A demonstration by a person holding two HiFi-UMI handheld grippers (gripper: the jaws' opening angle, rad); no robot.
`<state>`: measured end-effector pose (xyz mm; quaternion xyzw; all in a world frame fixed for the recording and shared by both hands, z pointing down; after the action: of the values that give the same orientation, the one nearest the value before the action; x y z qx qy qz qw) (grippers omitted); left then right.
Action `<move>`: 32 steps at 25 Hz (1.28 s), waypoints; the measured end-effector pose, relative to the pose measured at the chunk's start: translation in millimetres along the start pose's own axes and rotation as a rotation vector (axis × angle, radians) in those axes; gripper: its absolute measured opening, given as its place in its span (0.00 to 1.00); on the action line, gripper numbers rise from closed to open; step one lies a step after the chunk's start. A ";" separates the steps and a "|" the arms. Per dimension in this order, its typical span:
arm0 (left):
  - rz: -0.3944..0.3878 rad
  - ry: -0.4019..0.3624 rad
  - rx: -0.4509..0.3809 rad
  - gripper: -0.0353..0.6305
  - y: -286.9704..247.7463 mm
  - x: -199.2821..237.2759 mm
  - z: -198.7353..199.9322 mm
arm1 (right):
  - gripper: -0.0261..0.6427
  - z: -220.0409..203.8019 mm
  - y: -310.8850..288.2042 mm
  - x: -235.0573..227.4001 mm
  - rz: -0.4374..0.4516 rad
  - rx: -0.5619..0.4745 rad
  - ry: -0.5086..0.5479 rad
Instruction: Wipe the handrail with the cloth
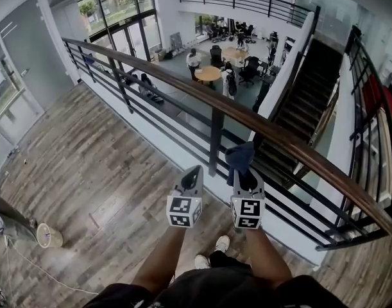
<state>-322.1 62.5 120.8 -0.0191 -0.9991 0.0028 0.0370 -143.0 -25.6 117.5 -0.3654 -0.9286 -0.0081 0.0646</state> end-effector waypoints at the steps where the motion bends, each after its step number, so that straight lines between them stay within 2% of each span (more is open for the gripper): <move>1: -0.001 -0.002 -0.001 0.05 -8.9 3.1 1.7 | 0.18 0.8 -9.0 -2.8 -0.005 -0.002 -0.005; 6: -0.007 -0.020 0.002 0.05 -62.3 21.9 6.0 | 0.18 1.8 -67.3 -18.8 -0.025 -0.003 -0.036; 10: -0.019 -0.040 0.002 0.05 -112.0 26.8 11.2 | 0.18 2.1 -120.9 -48.5 -0.053 0.009 -0.079; 13: -0.018 -0.069 0.009 0.05 -133.5 40.2 13.2 | 0.18 5.0 -160.2 -55.0 -0.061 0.035 -0.112; 17: -0.001 -0.067 0.032 0.05 -162.3 66.1 15.2 | 0.18 11.1 -212.7 -59.7 -0.079 0.074 -0.150; 25: -0.048 -0.044 0.087 0.05 -219.7 112.1 22.5 | 0.18 19.2 -310.7 -76.4 -0.147 0.236 -0.201; 32: -0.072 -0.017 0.119 0.05 -237.2 174.1 22.4 | 0.18 6.3 -368.3 -59.0 -0.206 0.361 -0.237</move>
<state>-506.3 -167.9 113.0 0.0190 -0.9975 0.0611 0.0297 -351.3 -335.1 115.8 -0.2495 -0.9485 0.1943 0.0182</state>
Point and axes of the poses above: the fingertips, and each gripper's own axes: y backward along the fingers, x to its left, z out of its top, the point moved 10 cm from there along y, backward along the fingers, and after that the axes turned 2 degrees about -x, right-handed, at the moved point
